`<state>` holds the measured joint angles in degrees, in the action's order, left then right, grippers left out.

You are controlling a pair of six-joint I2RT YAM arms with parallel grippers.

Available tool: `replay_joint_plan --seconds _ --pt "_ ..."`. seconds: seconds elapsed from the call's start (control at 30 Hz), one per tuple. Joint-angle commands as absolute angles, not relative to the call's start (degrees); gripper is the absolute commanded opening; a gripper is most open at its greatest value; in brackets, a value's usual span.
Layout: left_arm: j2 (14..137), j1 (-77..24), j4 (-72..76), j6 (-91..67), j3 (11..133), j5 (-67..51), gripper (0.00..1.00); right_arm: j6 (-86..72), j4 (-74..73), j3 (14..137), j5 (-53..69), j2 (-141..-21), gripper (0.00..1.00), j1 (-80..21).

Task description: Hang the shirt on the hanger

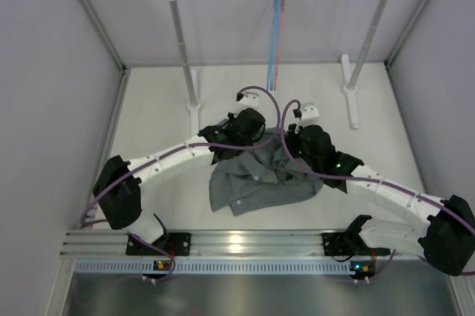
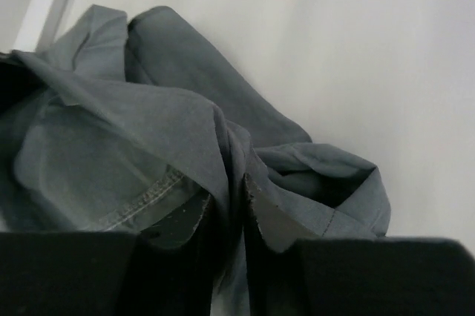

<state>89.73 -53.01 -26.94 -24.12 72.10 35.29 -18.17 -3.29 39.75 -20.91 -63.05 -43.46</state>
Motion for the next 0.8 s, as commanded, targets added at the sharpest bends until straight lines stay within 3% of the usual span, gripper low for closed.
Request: replay_joint_plan --seconds 0.0,0.1,0.23,0.27,0.37,0.63,0.77 --pt "84.93 -47.56 -13.83 -25.57 65.34 29.46 0.00 -17.14 5.80 40.16 -17.14 -60.29 0.19 -42.10" --pt "81.84 -47.02 -5.81 -25.49 62.23 27.25 0.00 -16.26 5.71 41.48 -16.79 -60.12 0.34 -41.75" --pt "82.00 -47.02 -4.13 -23.82 62.84 27.42 0.00 -16.79 3.70 43.76 -14.08 -59.51 0.55 -40.61" --pt "82.26 -47.02 -4.22 -23.38 63.10 27.60 0.00 -16.79 2.56 45.77 -13.54 -59.07 0.65 -40.17" --pt "82.88 -47.02 -4.22 -23.29 63.63 26.20 0.00 -16.00 -5.17 51.58 -12.39 -55.91 0.78 -39.73" --pt "83.58 -47.11 -4.13 -24.08 64.25 23.12 0.00 -13.54 -11.42 61.60 -12.74 -48.07 0.93 -38.15" --pt "83.15 -47.20 -4.13 -24.17 64.69 21.98 0.00 -13.09 -12.13 67.83 -12.83 -55.44 0.85 -32.45"
